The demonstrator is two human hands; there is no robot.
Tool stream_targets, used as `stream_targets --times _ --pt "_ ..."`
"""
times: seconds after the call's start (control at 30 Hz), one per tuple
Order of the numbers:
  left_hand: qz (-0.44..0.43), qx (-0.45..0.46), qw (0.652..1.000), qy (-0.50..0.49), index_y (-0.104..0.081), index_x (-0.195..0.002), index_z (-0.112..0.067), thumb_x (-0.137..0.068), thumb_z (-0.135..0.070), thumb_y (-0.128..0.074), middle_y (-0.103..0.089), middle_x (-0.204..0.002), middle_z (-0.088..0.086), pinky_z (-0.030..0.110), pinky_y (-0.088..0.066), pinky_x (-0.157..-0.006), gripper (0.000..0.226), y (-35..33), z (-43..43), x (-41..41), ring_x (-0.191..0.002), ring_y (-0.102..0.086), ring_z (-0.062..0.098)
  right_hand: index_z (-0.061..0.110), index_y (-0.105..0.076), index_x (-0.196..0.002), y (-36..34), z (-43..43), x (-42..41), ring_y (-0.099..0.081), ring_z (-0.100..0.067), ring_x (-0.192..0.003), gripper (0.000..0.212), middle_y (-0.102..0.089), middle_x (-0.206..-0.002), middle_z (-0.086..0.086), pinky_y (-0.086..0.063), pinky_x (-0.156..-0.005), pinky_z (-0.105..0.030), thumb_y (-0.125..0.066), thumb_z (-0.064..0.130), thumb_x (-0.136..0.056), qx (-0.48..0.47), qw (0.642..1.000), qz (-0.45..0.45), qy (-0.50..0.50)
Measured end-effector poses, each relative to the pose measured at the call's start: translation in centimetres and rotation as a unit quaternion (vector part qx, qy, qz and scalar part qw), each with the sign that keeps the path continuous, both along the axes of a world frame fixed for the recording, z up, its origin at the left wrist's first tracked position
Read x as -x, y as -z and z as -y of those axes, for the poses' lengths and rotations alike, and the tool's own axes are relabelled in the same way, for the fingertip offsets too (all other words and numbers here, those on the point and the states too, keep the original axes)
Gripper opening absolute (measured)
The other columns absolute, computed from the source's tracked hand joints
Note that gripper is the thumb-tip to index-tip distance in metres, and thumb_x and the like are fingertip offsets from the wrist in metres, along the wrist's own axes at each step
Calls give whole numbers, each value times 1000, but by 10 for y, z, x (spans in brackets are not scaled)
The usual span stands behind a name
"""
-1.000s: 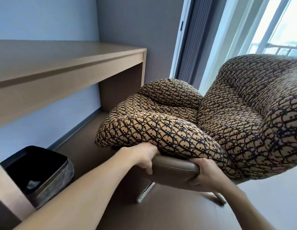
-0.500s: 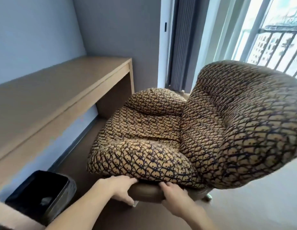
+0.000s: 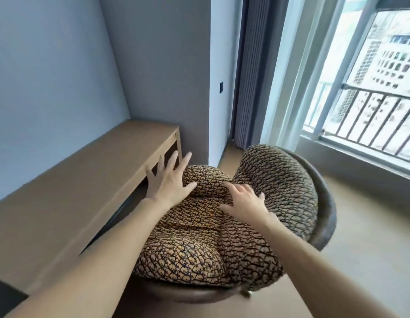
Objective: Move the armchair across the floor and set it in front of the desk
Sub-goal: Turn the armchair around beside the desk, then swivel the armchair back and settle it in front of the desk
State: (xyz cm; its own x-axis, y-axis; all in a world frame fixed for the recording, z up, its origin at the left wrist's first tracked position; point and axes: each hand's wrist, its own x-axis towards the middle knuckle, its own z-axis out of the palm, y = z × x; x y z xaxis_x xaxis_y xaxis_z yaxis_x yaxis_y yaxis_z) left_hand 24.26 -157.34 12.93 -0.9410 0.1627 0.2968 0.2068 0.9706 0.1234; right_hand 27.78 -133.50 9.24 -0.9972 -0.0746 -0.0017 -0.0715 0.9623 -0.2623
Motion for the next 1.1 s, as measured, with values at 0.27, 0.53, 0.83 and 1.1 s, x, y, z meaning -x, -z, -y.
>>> stream_targets --times 0.27,0.53,0.83,1.1 --pt "19 -42 997 -55 -3 -157 -50 -85 -77 -48 -1 -172 1 76 -6 -114 89 -73 -99 -46 -155 -2 39 41 -9 -156 -89 -79 7 1 -29 -155 87 -12 -169 4 -5 -112 -81 -49 74 -87 -19 999 -32 -35" --pt "41 -44 994 -95 -4 -158 -47 -86 -77 -48 -1 -172 4 76 -9 -113 90 -68 -186 -85 -155 -2 39 41 -11 -156 -90 -171 -11 -1 -26 -155 84 -13 -169 4 -4 -115 -77 -47 73 -88 -14 997 -54 -55" --pt "67 -54 988 -127 -1 -158 -46 -86 -76 -49 1 -172 7 75 -8 -115 92 -65 -297 -124 -155 -3 41 42 -13 -156 -86 -291 -33 1 -24 -155 85 -12 -169 5 -1 -115 -77 -50 72 -85 -13 995 -24 -99" --pt "78 -65 982 -158 0 -157 -46 -85 -76 -49 1 -172 6 76 -10 -115 92 -60 -358 -106 -155 -3 41 45 -14 -155 -88 -371 14 -3 -22 -155 81 -14 -168 7 -5 -115 -76 -49 73 -87 -26 992 -28 -120"
